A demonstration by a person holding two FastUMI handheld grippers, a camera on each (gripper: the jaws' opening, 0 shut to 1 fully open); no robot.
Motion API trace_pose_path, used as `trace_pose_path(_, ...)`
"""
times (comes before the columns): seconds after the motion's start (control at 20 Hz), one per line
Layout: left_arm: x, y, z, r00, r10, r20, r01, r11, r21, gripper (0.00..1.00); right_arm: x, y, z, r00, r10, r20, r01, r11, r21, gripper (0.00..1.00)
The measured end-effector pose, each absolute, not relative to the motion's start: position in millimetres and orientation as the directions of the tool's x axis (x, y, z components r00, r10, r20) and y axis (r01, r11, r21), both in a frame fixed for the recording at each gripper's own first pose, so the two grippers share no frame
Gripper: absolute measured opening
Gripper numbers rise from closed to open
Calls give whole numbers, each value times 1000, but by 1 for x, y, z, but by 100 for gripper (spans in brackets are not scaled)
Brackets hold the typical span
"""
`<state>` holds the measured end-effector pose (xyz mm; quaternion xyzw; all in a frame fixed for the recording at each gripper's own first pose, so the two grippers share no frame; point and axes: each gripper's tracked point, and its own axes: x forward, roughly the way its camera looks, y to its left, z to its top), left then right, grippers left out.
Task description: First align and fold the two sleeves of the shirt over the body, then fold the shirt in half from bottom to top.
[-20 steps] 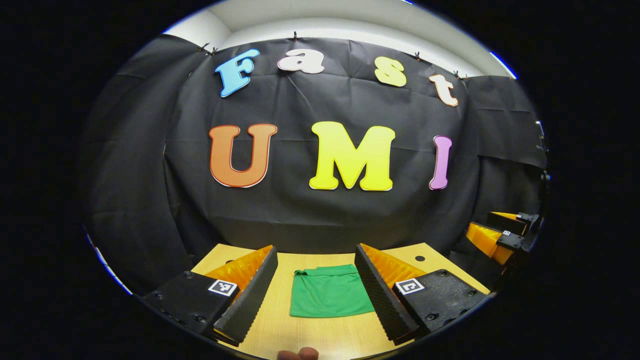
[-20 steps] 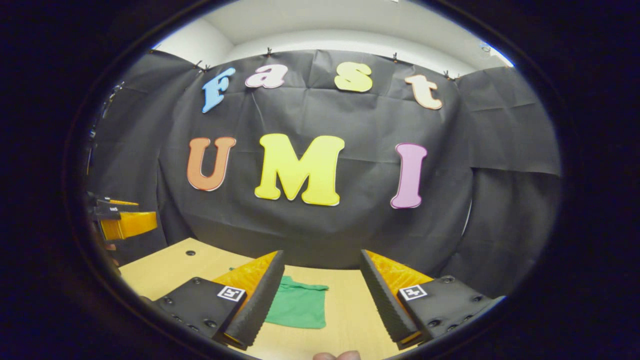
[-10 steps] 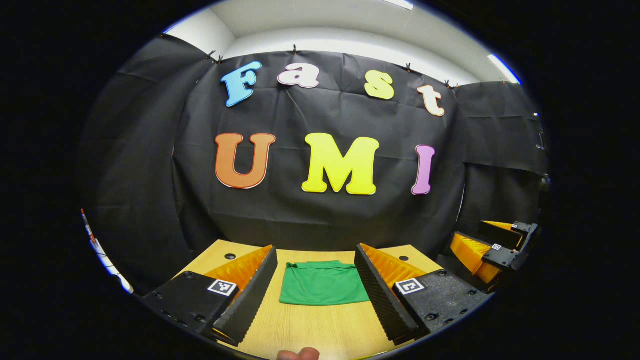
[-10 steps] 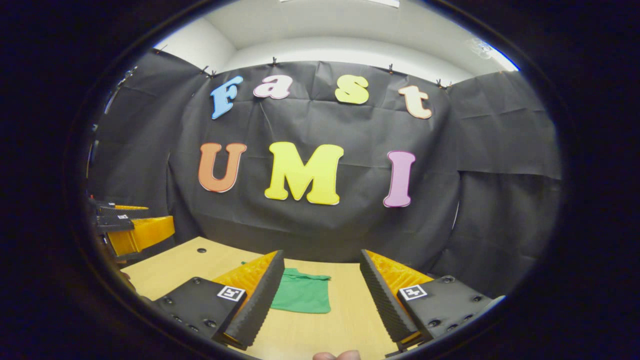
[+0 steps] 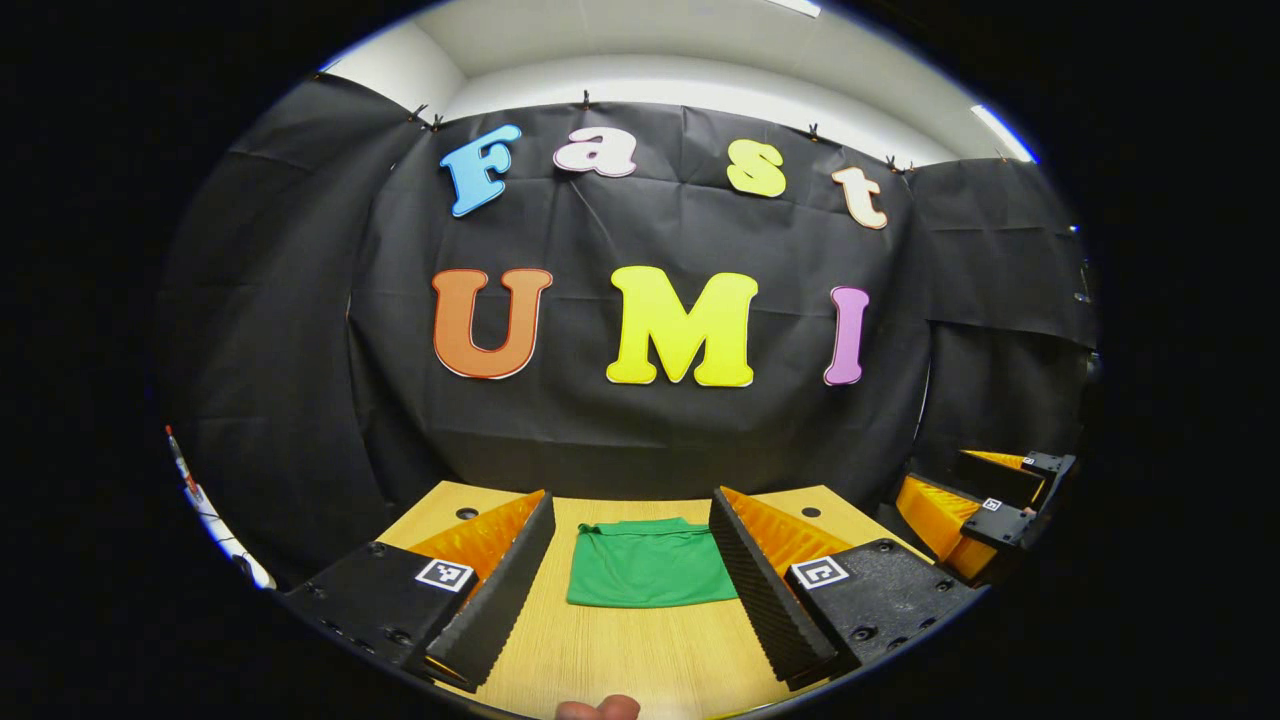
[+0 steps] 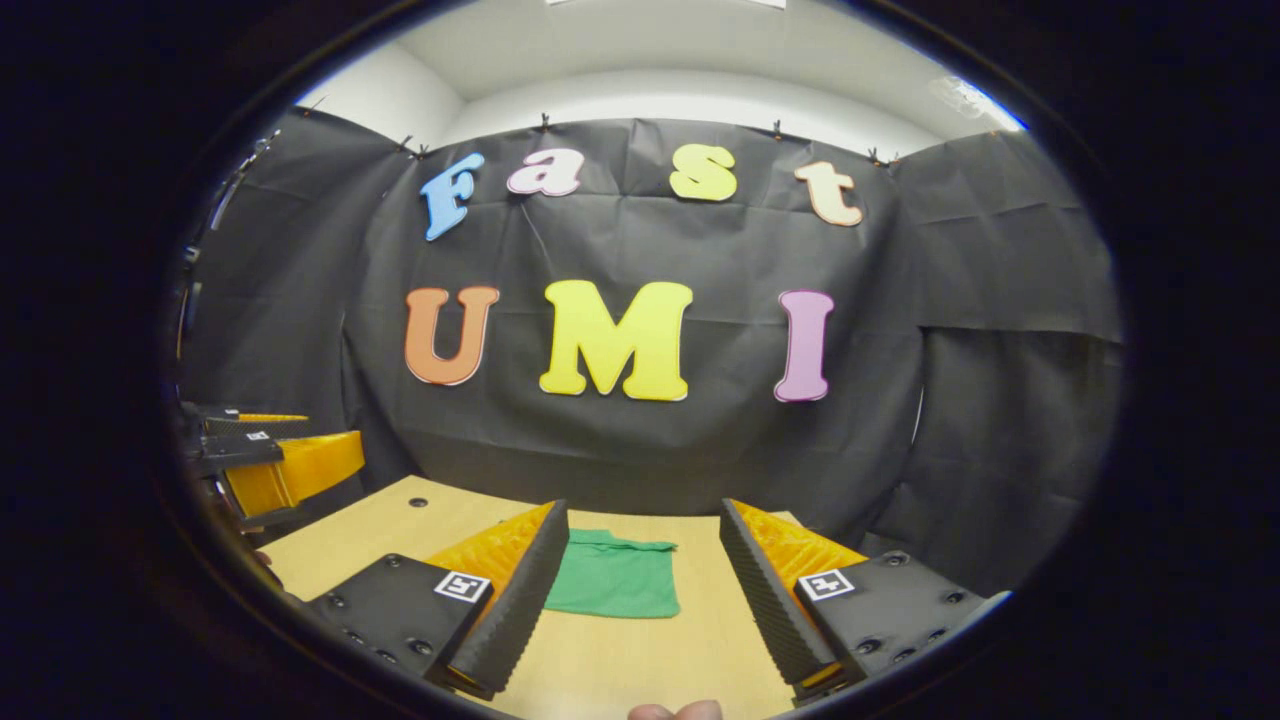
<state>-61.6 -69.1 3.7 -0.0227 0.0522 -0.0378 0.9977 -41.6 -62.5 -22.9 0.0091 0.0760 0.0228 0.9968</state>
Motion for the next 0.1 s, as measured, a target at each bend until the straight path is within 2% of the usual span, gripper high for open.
trace_pose_path(0.05, -60, -70, 4, 992, -78, -101, 74, 996, -48, 99, -42, -63, -22, 988, 46, -149, -43, 999, 21, 93)
trace_pose_path(0.1, -60, -70, 5, 992, -79, -102, 75, 996, -47, 99, -41, -64, -21, 989, 42, -145, -40, 999, 19, 96)
